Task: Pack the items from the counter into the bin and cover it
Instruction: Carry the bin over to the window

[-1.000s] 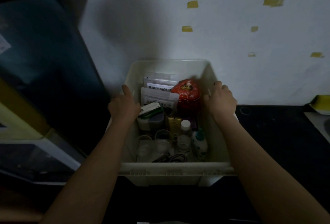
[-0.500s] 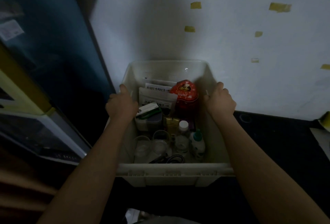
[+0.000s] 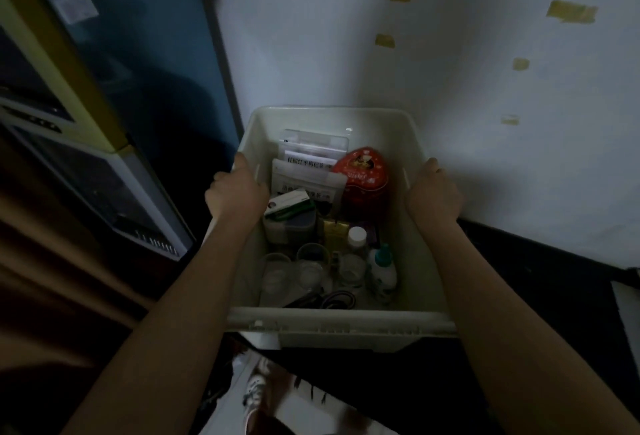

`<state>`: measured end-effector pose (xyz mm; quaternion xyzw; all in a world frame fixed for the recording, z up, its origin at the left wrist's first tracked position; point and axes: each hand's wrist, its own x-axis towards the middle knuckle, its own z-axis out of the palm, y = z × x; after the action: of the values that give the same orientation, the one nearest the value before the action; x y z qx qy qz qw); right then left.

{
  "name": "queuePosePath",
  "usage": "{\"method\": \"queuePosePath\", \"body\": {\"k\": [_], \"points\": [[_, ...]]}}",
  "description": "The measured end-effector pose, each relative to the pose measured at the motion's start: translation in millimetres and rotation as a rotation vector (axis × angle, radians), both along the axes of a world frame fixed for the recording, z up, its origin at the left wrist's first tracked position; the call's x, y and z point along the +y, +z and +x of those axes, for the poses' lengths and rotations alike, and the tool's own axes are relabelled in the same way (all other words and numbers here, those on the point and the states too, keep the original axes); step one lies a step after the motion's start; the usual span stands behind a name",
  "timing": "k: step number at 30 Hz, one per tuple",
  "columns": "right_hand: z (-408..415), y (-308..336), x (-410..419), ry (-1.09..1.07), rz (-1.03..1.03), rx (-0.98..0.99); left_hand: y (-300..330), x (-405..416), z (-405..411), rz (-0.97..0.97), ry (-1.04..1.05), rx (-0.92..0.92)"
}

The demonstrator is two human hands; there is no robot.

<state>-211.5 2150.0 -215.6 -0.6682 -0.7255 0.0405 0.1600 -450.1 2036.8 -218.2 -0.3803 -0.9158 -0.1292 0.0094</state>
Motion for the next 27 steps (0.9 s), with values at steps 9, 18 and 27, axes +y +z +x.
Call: {"method": "queuePosePath", "body": {"k": [9, 18, 27], "points": [[23, -4, -27, 0.032, -0.037, 0.015, 4, -34, 30, -0.009, 0.141, -0.053], [40, 2, -61, 0.001, -0.146, -0.011, 10, -68, 30, -0.021, 0.073, -0.234], [54, 11, -121, -0.036, -0.204, 0.171, 3, -112, 15, 0.090, -0.072, -0.356]]}}
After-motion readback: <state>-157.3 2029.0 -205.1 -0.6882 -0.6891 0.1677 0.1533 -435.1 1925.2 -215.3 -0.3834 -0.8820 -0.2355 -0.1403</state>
